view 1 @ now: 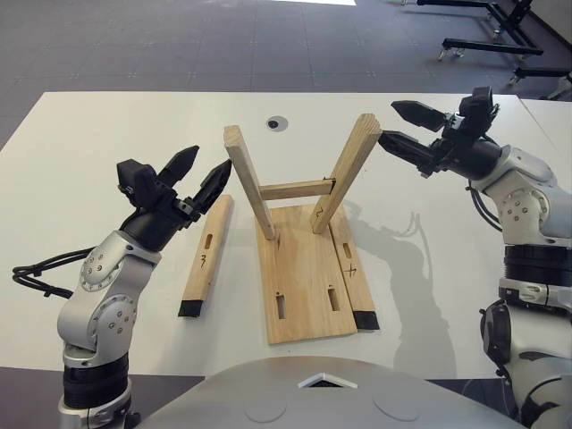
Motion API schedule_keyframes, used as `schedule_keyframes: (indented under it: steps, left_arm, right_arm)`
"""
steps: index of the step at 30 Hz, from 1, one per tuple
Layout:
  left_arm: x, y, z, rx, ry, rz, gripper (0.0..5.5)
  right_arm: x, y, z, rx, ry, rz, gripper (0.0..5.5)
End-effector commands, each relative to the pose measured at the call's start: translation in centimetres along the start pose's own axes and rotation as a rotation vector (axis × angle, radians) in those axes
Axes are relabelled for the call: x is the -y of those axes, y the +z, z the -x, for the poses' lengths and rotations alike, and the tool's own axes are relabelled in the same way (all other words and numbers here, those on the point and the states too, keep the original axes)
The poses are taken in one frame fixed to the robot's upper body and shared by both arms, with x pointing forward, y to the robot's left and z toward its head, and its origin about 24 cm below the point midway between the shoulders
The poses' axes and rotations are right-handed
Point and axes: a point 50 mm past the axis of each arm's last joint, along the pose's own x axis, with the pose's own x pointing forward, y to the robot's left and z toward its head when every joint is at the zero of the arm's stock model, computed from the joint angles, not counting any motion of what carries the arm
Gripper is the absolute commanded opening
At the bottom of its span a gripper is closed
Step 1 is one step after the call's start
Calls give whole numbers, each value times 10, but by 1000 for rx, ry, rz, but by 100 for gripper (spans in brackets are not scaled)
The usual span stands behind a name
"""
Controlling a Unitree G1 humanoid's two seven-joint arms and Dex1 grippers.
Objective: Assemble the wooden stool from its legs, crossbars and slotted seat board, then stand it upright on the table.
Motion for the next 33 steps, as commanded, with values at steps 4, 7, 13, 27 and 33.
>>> schedule_keyframes:
  steps: [4,7,13,27,33]
  left_arm:
    - [5,-1,-13,0,-76,5,377]
    - [11,-10,-16,-35,-121,30,377]
    - [22,-20,-17,-80,-192,55,377]
    - [-10,-15,-22,-140,-126,-94,377]
    - [-9,-18,-18,-157,-133,-91,377]
  right_arm:
    - [-9,-3,-16,-37,93,0,490]
    - [-11,-9,-18,-54,107,-9,490]
    - [-10,-8,-25,-36,116,-15,490]
    - [-28,-42,-51,-122,221,-102,490]
    - [-17,-44,-41,-150,165,-74,490]
